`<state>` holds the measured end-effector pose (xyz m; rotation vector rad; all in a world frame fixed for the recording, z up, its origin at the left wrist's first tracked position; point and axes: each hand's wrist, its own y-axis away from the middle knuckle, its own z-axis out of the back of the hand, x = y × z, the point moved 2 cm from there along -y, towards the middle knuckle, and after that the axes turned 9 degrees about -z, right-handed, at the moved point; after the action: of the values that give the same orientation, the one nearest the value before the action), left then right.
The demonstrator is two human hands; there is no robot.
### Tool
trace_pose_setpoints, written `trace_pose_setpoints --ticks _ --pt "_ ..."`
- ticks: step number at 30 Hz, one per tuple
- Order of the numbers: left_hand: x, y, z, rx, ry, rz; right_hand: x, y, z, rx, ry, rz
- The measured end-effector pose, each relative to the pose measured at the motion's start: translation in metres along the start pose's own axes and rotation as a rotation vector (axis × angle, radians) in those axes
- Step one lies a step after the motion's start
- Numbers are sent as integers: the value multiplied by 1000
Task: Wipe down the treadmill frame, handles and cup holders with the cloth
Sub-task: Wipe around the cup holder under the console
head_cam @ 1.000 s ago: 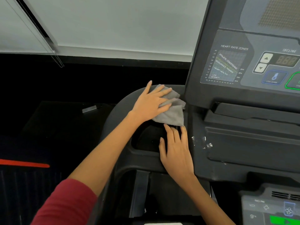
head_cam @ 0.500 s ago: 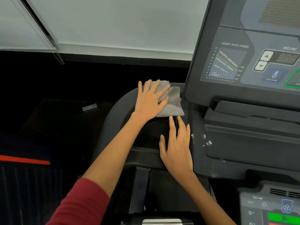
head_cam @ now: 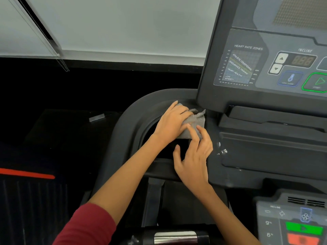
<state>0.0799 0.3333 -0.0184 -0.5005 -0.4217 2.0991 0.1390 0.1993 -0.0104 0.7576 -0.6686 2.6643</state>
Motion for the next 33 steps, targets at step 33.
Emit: trace_pose_setpoints --ticks 33 --pt "-12 77 46 0 113 281 -15 -65 -30 323 5 -12"
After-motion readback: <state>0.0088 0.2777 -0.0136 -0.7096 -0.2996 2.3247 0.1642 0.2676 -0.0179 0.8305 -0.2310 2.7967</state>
